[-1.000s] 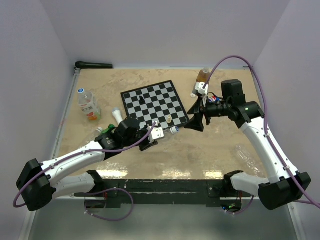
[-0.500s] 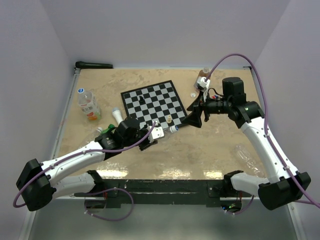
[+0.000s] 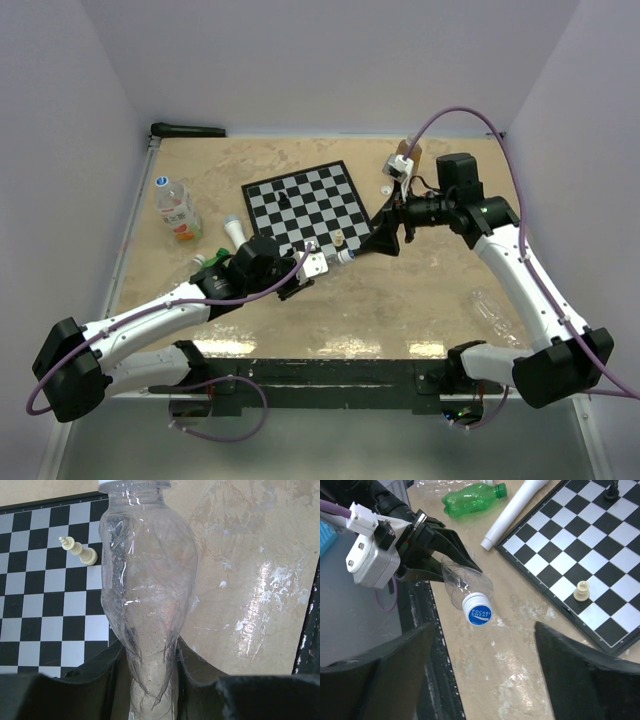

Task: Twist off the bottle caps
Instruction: Unscrew the bottle cap from the plastic bottle.

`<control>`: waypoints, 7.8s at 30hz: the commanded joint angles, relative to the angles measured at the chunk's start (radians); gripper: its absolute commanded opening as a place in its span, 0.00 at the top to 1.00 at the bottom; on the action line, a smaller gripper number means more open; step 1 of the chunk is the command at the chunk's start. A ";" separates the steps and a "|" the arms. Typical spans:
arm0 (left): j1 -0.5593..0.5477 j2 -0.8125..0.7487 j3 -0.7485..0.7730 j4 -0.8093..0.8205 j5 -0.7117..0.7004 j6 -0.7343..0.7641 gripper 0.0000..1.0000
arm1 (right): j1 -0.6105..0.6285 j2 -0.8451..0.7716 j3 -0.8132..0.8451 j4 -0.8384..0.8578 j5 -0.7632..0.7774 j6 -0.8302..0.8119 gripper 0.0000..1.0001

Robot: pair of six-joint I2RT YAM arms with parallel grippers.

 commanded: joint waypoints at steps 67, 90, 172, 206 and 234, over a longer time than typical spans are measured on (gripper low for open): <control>0.002 -0.029 0.004 0.027 -0.032 0.002 1.00 | 0.088 0.179 0.065 -0.029 -0.038 0.064 0.15; 0.002 -0.043 0.009 0.033 -0.069 -0.014 1.00 | 0.143 0.219 0.038 -0.009 -0.050 0.084 0.55; 0.004 -0.083 -0.005 0.047 -0.068 -0.015 1.00 | 0.026 0.021 0.171 -0.508 -0.098 -0.717 0.25; 0.004 -0.057 0.003 0.056 -0.101 -0.049 1.00 | 0.120 0.283 0.223 -0.169 -0.090 -0.046 0.27; 0.004 -0.071 0.003 0.053 -0.078 -0.044 1.00 | 0.152 0.270 0.257 -0.390 -0.039 -0.596 1.00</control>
